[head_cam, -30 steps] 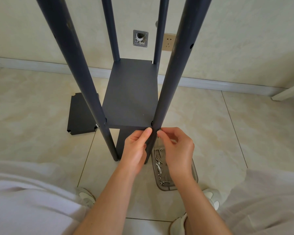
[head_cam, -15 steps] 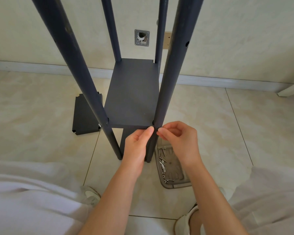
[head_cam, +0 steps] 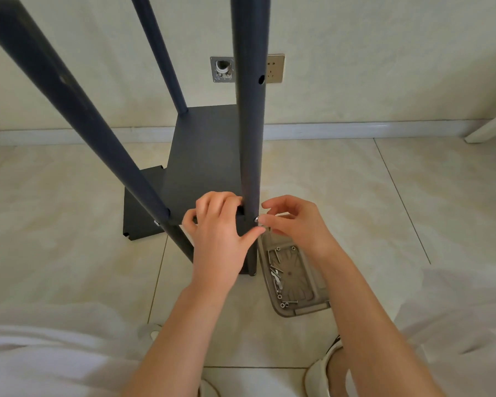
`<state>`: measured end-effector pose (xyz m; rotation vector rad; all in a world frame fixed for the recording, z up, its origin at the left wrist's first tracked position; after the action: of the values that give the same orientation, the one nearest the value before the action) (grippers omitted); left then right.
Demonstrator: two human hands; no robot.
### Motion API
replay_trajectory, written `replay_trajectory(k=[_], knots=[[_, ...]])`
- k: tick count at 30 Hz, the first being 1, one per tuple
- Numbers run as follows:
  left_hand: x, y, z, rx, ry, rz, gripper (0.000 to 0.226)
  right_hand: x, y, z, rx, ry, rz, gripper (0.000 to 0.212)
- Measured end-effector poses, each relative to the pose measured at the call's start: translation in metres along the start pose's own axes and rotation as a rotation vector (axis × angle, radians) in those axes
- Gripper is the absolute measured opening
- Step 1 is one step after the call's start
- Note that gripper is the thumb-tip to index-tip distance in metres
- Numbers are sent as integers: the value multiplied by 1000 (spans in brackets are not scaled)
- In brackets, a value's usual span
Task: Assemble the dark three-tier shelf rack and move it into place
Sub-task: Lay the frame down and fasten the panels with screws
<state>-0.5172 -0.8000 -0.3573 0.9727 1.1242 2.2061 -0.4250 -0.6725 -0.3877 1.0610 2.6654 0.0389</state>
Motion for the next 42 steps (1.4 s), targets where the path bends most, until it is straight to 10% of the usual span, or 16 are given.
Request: replay_trajectory(k=[14, 21, 32, 42], knots=[[10, -2, -9, -48, -29, 7, 39, 24, -7, -5, 239, -294, -477, 49], [8, -3, -6, 19, -31, 3, 40, 32, -26, -22, -48, -286, -325, 40], [2, -11, -15, 119, -96, -49, 60, 36, -9, 0, 172, -309, -398, 34], [-5, -21, -16, 156, -154, 120, 46, 39, 13, 161, -198, -719, -83, 13]])
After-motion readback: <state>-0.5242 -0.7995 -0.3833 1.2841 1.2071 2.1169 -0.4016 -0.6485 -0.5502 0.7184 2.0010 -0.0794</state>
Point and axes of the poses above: each hand's wrist, its own x-axis towards the middle knuckle, its own y-axis out of the back of the hand, z = x × y, the point moved 4 cm from there along x, towards the middle knuckle, and after that the axes turned 2 degrees about -y, right-handed, at the moved point
